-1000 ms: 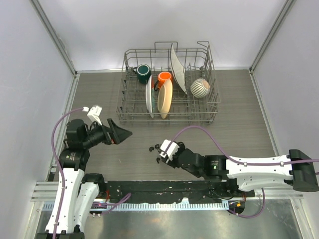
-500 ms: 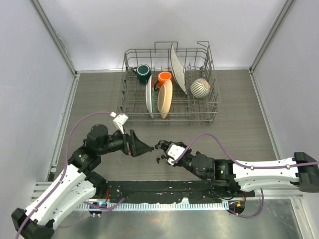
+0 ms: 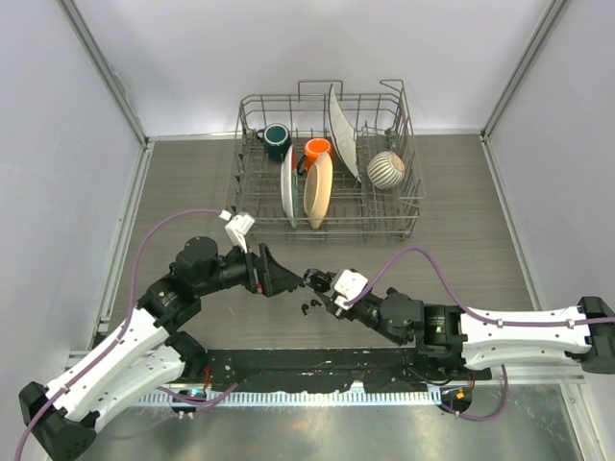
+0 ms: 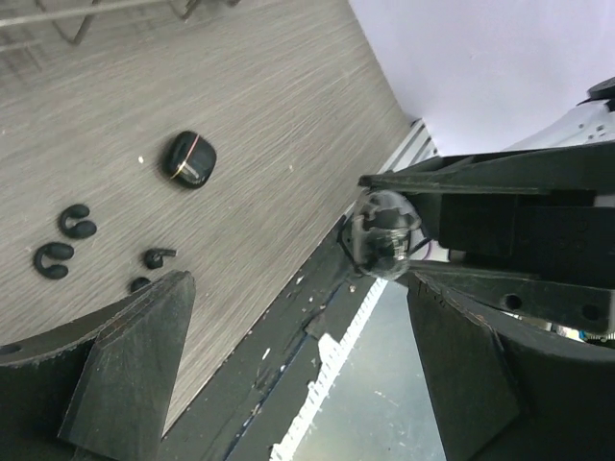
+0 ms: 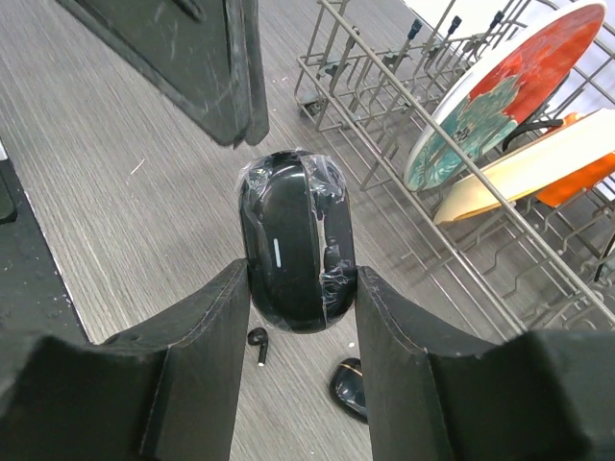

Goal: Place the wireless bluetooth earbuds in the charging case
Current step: Pick up the charging case at the center of the board.

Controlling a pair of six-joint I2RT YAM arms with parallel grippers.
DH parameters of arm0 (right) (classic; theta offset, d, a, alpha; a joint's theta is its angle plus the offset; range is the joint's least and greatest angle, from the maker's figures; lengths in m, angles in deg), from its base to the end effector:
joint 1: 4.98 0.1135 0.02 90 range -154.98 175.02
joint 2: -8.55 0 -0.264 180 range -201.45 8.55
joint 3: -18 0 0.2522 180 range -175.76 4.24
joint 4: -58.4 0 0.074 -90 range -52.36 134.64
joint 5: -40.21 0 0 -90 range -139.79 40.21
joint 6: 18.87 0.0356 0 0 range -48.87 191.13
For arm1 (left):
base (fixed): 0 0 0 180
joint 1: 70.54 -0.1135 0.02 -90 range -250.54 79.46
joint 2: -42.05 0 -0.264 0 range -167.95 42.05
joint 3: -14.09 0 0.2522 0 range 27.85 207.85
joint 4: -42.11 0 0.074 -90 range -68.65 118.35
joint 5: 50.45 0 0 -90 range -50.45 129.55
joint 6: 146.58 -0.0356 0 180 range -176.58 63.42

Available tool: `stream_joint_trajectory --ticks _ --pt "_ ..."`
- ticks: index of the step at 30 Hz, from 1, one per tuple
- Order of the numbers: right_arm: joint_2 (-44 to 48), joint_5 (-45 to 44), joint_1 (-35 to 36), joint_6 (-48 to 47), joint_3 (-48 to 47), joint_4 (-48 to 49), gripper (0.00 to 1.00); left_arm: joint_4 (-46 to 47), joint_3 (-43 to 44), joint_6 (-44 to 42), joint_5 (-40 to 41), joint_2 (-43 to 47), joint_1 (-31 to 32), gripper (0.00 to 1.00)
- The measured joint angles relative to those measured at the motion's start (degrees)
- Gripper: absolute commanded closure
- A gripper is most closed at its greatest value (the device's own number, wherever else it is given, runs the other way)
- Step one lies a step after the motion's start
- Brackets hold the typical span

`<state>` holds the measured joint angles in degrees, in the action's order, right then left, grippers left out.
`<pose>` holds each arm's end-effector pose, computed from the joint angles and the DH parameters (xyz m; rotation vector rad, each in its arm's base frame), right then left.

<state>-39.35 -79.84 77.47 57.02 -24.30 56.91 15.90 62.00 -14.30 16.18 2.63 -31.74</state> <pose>0.0437 0.1940 0.2718 -0.9726 1.3920 0.4528 0.1214 -0.1157 0.2859 0.2491 2.0744 -1.3053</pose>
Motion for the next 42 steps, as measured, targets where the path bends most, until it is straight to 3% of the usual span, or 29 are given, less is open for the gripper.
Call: stream_joint_trajectory --ticks 13,23,31,35,42 --pt "2.3 -4.4 0.0 6.8 -1.9 -6.1 0.99 -5.8 6.8 -0.8 5.0 5.2 0.1 0.02" --pt "4.6 -5.7 0.0 5.9 -1.9 -8.4 0.99 -2.4 7.1 -0.2 -0.2 -4.4 0.1 0.02" --pt "-2.8 -6.9 -0.4 3.3 -2.6 -6.6 0.99 5.9 12.3 1.1 -7.2 -15.3 0.2 0.04" --pt "-5.9 -6.4 -2.9 3.0 -4.2 -6.5 0.99 7.8 12.7 1.1 -10.0 -18.3 0.6 0.05" --pt "-4.9 2.6 -14.7 8.9 -6.7 -5.9 0.99 8.8 12.5 0.8 -11.0 -19.0 0.9 0.05"
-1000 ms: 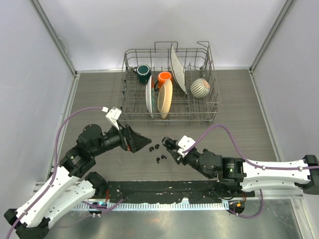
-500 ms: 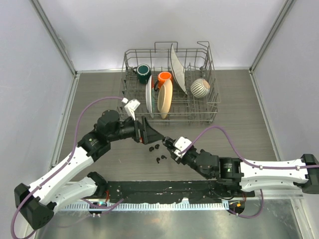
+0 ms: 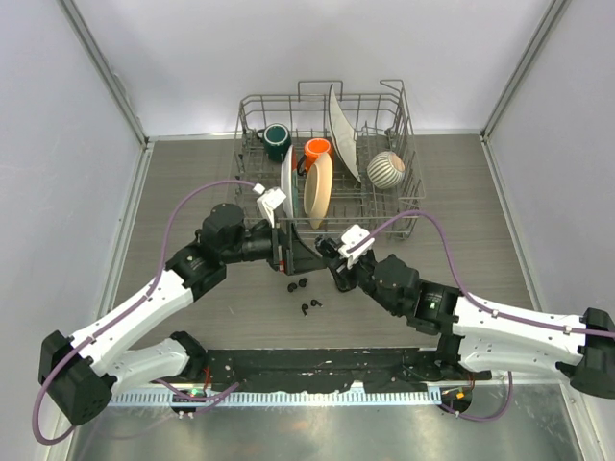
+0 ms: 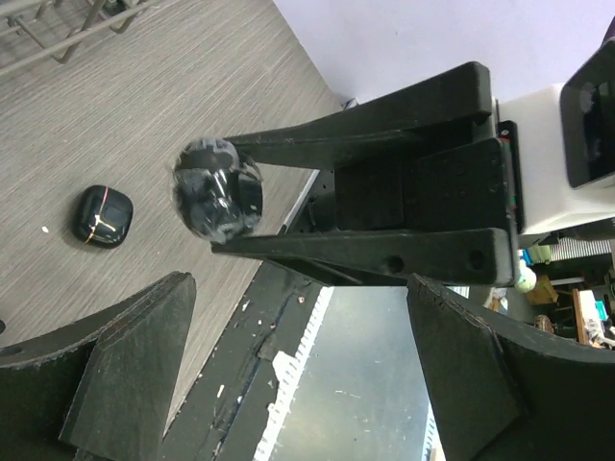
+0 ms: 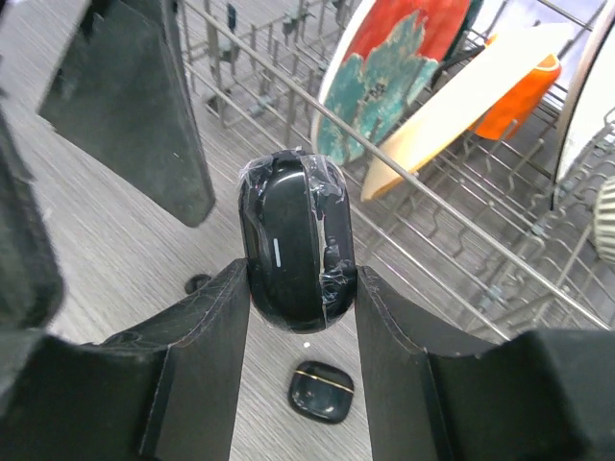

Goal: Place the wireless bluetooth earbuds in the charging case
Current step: Pick up the charging case at the center of the board.

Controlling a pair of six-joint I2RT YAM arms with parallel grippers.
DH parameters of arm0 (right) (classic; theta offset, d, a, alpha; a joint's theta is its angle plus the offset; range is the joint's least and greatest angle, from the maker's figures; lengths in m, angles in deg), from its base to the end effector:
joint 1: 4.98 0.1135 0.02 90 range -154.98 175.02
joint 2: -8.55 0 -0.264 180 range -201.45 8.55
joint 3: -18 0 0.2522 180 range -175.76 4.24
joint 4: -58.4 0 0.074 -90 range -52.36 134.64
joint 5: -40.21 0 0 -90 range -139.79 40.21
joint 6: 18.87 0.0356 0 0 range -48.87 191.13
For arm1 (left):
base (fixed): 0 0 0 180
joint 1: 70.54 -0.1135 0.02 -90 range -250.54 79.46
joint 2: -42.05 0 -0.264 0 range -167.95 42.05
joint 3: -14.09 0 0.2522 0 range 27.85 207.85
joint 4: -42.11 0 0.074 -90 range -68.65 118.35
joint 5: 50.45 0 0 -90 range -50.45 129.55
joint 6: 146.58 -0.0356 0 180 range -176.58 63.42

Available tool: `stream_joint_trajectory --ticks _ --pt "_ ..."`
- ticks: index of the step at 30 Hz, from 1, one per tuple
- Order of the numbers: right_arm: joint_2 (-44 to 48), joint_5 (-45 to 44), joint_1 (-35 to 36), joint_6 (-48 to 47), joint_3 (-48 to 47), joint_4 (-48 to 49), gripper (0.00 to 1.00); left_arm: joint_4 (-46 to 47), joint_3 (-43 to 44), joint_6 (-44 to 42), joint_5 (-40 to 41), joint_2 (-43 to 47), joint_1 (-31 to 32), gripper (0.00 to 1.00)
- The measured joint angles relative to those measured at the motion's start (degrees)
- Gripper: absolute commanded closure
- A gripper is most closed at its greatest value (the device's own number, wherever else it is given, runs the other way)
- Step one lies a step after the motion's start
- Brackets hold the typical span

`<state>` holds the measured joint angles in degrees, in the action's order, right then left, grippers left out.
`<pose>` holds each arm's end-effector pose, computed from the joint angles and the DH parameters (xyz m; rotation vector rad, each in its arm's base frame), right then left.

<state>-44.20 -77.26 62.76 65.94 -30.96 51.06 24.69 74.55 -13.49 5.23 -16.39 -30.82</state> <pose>0.0968 0.1932 0.2866 -0.7456 1.5918 0.3758 0.1668 -0.1647 0.3199 0.4195 2.0521 -1.4995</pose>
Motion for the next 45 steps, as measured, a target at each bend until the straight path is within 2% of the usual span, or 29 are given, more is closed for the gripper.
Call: stream_joint_trajectory --ticks 5,10,16,18,19,21,22,24,25,26,28,29,30,32,37,42,45 --pt "0.2 5.9 -1.1 1.5 -1.4 0.3 0.99 0.9 -0.1 0.0 0.1 -0.3 0.0 0.07" --pt "0.2 9.5 -1.1 2.1 -1.9 0.0 0.99 2.9 0.0 0.1 0.5 -2.4 0.0 0.24" --pt "0.2 10.7 -1.1 2.3 -1.9 0.0 0.99 3.1 0.1 0.0 0.5 -4.2 0.0 0.35" --pt "0.3 10.7 -1.1 2.3 -1.9 0.0 0.99 3.1 0.1 0.0 0.2 -4.2 0.0 0.42" --pt "0.3 10.7 -1.1 2.3 -1.9 0.0 0.99 3.1 0.2 0.0 0.0 -4.2 0.0 0.5" --pt "0.5 10.7 -1.1 2.3 -1.9 0.0 0.99 3.0 0.2 0.1 -0.3 -4.2 0.0 0.61" --pt "0.7 10.7 -1.1 2.3 -1.9 0.0 0.99 3.0 0.2 0.0 -0.2 -4.2 0.0 0.74" --pt "1.2 10.6 -1.1 2.2 -1.9 -0.1 0.99 2.7 0.2 0.1 -0.1 -4.3 -0.2 0.87" --pt "1.6 10.4 -1.1 1.9 -1.9 -0.2 0.99 2.8 0.4 0.4 -0.3 -4.3 -0.1 1.0" --pt "1.7 10.3 -1.1 1.7 -1.9 -0.4 0.98 2.7 0.6 0.4 -0.2 -4.4 -0.1 1.0" --pt "1.8 9.9 -1.1 1.4 -1.9 -0.3 0.83 2.6 1.1 0.4 -0.3 -4.9 0.0 1.0" --pt "2.0 9.8 -1.1 1.3 -1.8 -0.4 0.48 2.6 1.2 0.4 -0.4 -5.0 0.0 1.0" --pt "2.1 9.6 -1.1 1.3 -1.8 -0.5 0.33 2.6 1.3 0.2 -0.4 -5.2 0.0 1.0" --pt "2.2 9.1 -1.1 2.0 -1.8 -0.5 0.11 2.5 1.3 -0.4 -0.2 -5.2 0.0 1.0" --pt "3.4 3.9 -1.5 5.2 -2.4 -1.8 0.11 -0.9 1.3 -4.9 5.0 -3.5 0.0 1.0" --pt "5.0 1.7 -5.4 11.2 -7.3 -8.1 0.1 -1.8 -1.4 -10.7 20.0 6.1 0.1 1.0" --pt "5.9 2.1 -9.5 17.0 -11.8 -12.2 0.15 0.7 -4.9 -13.7 28.3 13.6 0.1 1.0"
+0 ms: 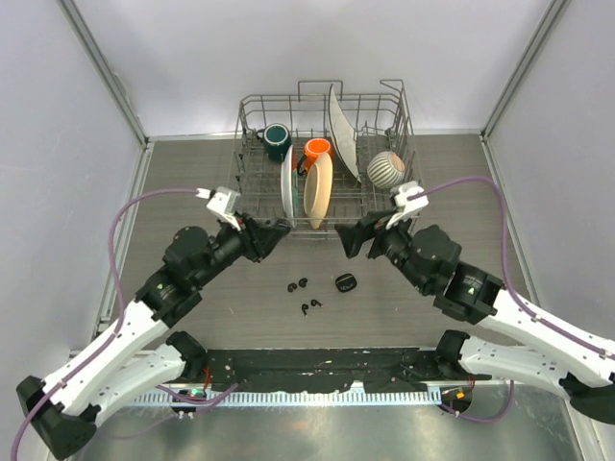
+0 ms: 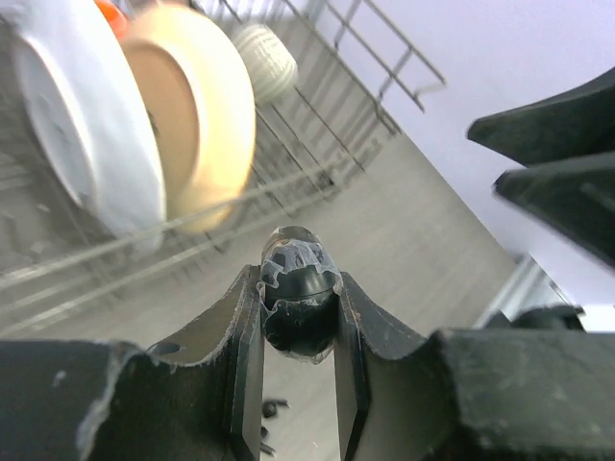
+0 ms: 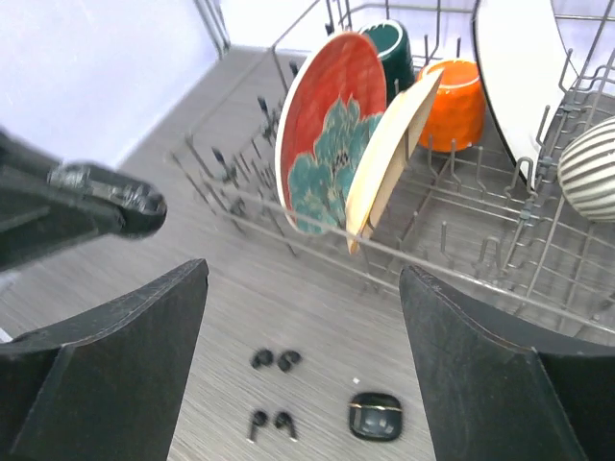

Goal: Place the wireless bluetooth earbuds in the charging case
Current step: Pick up the charging case at the center of the board.

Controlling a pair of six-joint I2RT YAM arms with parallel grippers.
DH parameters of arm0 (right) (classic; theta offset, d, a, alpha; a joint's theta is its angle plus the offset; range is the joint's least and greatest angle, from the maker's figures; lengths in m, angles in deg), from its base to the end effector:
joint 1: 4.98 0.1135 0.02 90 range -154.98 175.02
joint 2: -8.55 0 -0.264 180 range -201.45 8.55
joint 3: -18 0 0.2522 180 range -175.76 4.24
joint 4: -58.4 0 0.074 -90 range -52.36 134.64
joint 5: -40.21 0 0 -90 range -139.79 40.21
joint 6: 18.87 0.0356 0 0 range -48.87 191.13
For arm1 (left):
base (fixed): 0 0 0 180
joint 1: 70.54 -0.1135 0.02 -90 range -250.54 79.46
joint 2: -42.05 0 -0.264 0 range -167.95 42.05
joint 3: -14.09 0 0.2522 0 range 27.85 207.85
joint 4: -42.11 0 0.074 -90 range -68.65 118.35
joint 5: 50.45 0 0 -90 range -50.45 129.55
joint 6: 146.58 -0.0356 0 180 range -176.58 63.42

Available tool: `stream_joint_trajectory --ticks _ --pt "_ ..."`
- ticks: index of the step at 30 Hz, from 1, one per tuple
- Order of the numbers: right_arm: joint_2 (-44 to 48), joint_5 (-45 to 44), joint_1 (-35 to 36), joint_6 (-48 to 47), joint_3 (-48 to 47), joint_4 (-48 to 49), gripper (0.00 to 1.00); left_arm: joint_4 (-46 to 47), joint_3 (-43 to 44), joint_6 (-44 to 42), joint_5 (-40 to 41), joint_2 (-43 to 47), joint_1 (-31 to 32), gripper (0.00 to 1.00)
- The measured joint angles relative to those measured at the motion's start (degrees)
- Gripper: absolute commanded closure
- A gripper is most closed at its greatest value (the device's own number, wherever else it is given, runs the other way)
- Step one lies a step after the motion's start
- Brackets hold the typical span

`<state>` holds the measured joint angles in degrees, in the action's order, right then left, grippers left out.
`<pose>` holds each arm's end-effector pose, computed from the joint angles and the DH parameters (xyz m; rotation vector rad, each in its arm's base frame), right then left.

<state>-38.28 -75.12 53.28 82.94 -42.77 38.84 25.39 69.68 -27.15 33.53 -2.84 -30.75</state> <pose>0.1128 0.1534 0.3564 -0.3430 1.6545 0.5569 0.1433 -0.1242 0.3352 0.2437 1.7588 -0.9835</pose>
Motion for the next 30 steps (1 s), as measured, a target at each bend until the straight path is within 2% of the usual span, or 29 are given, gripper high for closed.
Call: stream_joint_trajectory --ticks 3,5,9,14,19,22,26,30 --pt "-0.3 3.1 -4.5 7.1 -4.8 -3.3 0.15 2.4 -1.4 -2.9 4.0 3.3 0.0 1.0" --pt "-2.0 8.1 -7.6 11.3 -8.1 -5.2 0.17 5.9 -3.0 -4.6 4.5 4.4 0.0 1.0" --pt "-6.6 16.9 -9.6 18.7 -12.8 -9.1 0.18 12.7 -8.5 -5.6 4.4 6.7 0.0 1.0" --pt "-7.0 23.6 -9.6 31.7 -8.0 -9.2 0.16 20.9 -18.0 -3.4 1.3 13.1 0.0 1.0" --pt "2.0 23.1 -9.6 45.9 4.6 -9.4 0.15 22.4 -21.7 -1.9 -1.6 21.1 0.0 1.0" --pt "3.5 21.0 -9.6 51.9 4.9 -12.9 0.08 21.3 -21.7 -1.5 -3.1 25.7 0.0 1.0" --pt "5.1 16.3 -9.4 60.2 5.0 -19.9 0.08 21.1 -22.9 -1.4 -4.9 32.4 0.0 1.0" --pt "10.5 14.2 -9.2 65.7 8.7 -21.0 0.07 19.4 -23.3 -1.5 -6.0 35.1 0.0 1.0"
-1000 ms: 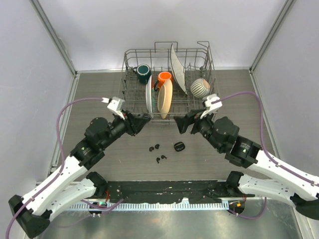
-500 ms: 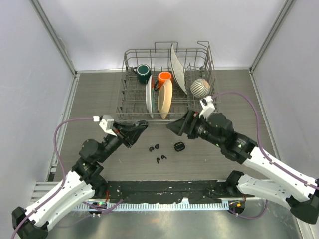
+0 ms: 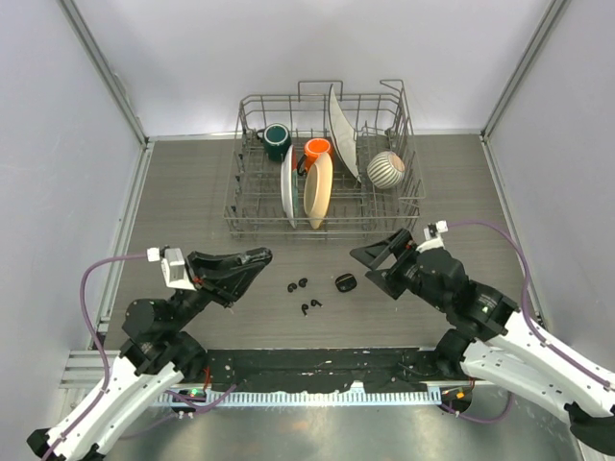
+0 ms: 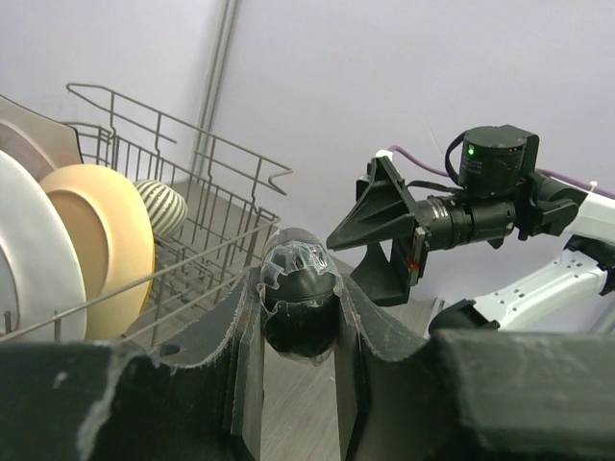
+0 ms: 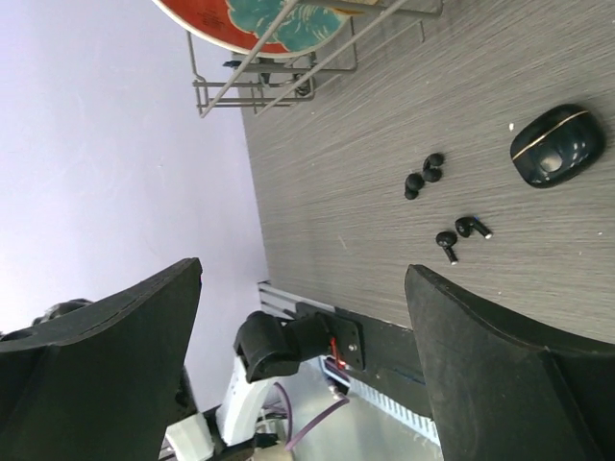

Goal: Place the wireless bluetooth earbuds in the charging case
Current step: Pick up the charging case at the center of the board, then open the charging case.

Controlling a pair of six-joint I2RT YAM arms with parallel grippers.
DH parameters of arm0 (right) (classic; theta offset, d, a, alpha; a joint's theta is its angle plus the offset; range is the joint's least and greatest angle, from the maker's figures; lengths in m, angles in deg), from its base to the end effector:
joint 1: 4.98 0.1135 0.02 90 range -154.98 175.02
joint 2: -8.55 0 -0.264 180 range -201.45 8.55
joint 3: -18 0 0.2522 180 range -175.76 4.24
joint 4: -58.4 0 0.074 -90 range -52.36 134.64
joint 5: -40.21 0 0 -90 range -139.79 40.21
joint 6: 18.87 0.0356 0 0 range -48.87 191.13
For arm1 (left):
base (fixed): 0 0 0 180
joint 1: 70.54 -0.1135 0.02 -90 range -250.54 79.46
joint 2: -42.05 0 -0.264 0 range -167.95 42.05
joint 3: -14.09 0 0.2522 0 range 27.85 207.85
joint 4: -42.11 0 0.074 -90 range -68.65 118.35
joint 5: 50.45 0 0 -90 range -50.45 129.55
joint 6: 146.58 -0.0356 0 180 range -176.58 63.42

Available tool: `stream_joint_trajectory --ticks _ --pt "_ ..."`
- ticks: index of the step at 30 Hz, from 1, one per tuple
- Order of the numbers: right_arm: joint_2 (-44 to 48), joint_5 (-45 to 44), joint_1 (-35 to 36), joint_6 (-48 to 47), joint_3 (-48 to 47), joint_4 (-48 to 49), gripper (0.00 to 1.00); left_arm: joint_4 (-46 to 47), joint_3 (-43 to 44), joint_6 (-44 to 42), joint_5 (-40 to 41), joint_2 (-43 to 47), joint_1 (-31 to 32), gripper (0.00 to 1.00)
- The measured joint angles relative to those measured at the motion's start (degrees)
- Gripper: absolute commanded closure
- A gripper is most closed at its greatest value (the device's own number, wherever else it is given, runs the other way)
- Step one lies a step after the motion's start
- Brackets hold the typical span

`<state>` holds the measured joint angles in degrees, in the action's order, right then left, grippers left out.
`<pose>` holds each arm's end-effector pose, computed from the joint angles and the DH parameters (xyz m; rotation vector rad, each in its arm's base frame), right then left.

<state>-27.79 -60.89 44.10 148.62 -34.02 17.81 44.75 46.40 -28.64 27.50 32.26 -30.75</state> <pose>0.1027 0.1081 0.2922 0.6759 2.1109 1.1645 0.0654 -0.0641 0.3012 0.3232 1.1766 -1.1616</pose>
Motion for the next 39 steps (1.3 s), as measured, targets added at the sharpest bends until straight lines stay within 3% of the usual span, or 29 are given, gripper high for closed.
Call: stream_joint_trajectory --ticks 5,10,15,30,36,39 --pt "-0.3 1.4 0.2 3.3 1.9 3.9 0.08 0.1 -1.2 -0.1 -2.1 -0.5 0.0 0.99" --pt "-8.8 8.6 0.3 8.7 4.5 18.3 0.17 1.2 -1.4 -2.3 -4.3 -4.2 0.0 0.98" --pt "-17.2 14.8 0.3 13.7 6.0 29.8 0.17 4.2 -1.4 -3.7 -6.2 -8.8 0.0 0.98" --pt "-25.0 20.9 2.6 25.5 4.1 50.6 0.14 11.9 -1.4 -5.9 -8.5 -18.7 0.0 0.97" --pt "-29.0 21.6 4.7 29.1 4.1 57.1 0.23 14.0 -1.4 -6.3 -8.5 -20.6 0.0 0.96" --pt "-30.3 21.7 5.6 29.8 3.7 58.7 0.35 14.3 -1.4 -6.6 -8.5 -21.0 0.0 0.95"
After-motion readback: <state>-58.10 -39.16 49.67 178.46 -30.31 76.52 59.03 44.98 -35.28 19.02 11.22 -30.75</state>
